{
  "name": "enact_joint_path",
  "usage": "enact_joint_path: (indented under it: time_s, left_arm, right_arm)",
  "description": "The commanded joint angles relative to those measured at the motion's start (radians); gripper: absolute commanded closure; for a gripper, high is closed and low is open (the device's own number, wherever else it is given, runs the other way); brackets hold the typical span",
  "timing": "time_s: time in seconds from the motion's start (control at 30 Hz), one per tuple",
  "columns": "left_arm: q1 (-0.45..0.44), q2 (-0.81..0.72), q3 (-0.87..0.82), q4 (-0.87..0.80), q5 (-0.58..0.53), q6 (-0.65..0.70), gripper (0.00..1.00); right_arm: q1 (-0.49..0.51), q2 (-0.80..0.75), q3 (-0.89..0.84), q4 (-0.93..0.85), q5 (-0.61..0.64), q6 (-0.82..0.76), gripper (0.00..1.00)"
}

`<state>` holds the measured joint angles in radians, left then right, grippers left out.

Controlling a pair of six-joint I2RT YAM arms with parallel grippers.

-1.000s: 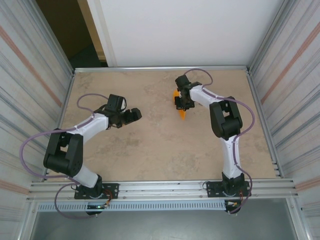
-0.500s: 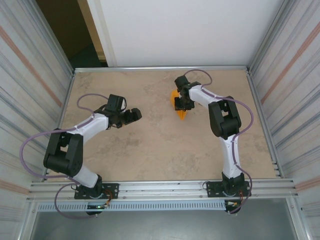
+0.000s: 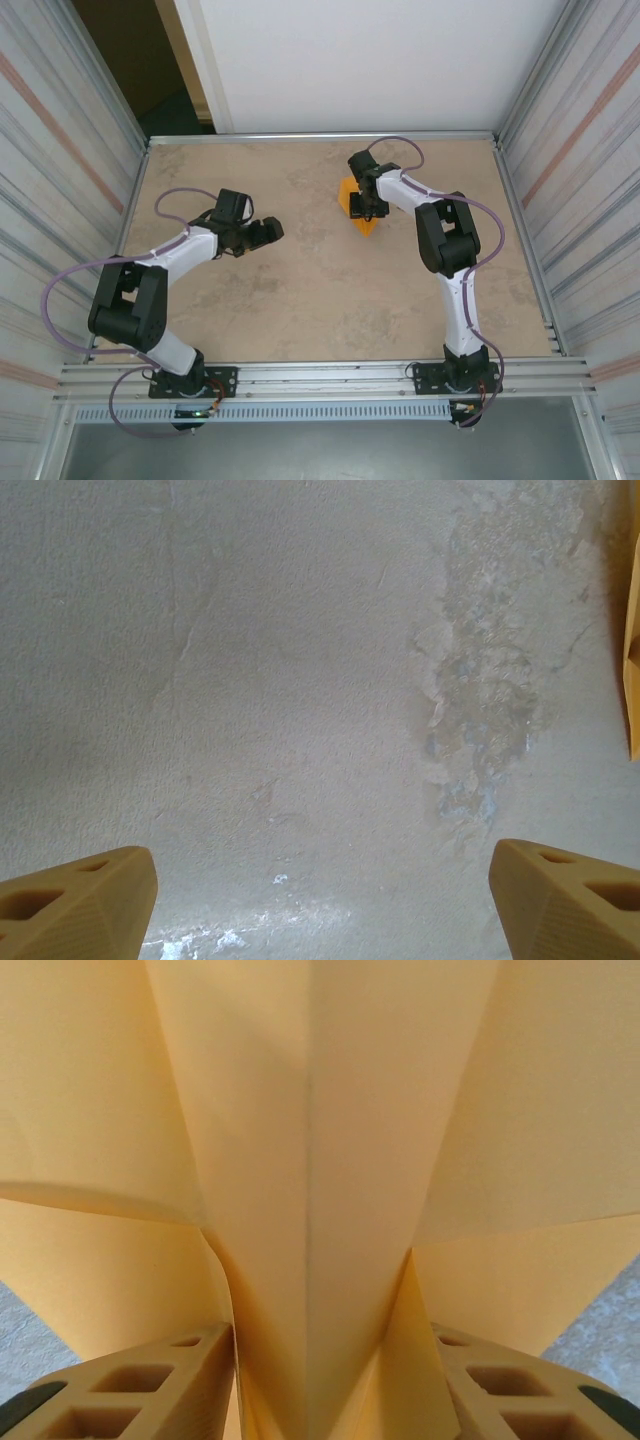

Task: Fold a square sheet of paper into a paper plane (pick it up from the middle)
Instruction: Move the paper plane to the top-center of the table, then reset both arms

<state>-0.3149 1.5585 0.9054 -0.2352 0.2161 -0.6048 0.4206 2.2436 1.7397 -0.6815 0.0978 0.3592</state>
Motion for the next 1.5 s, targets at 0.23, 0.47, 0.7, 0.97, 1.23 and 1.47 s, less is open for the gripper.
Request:
enact_joint_path:
  time_s: [0.23, 0.47, 0.7, 0.97, 1.23, 1.47]
  left_arm:
    - [0.001, -0.041, 0.066, -0.030, -0.013, 0.032, 0.13]
    - [0.026, -0.096, 0.090, -0.046, -0.085, 0.061, 0.12]
    - [0.101, -0.222, 0.040, -0.011, -0.242, 0.117, 0.01]
    - [0.196, -0.440, -0.230, 0.242, -0.488, 0.186, 0.01]
    - [0.226, -0.428, -0.365, 0.454, -0.569, 0.446, 0.01]
    - [0.341, -0.343, -0.508, 0.778, -0.326, 0.536, 0.01]
  right_arm:
    - [-0.003, -0.092, 0.019, -0.026, -0.004, 0.054, 0.52]
    - [-0.036, -0.267, -0.058, 0.007, -0.004, 0.081, 0.48]
    - [-0.124, -0.597, -0.352, 0.164, 0.104, 0.070, 0.32]
    - [-0.326, -0.960, -0.786, 0.420, 0.213, 0.037, 0.01]
    - [-0.465, -1.010, -1.023, 0.629, 0.278, 0.040, 0.01]
    - [-0.469, -0.906, -1.160, 0.934, 0.228, -0.094, 0.01]
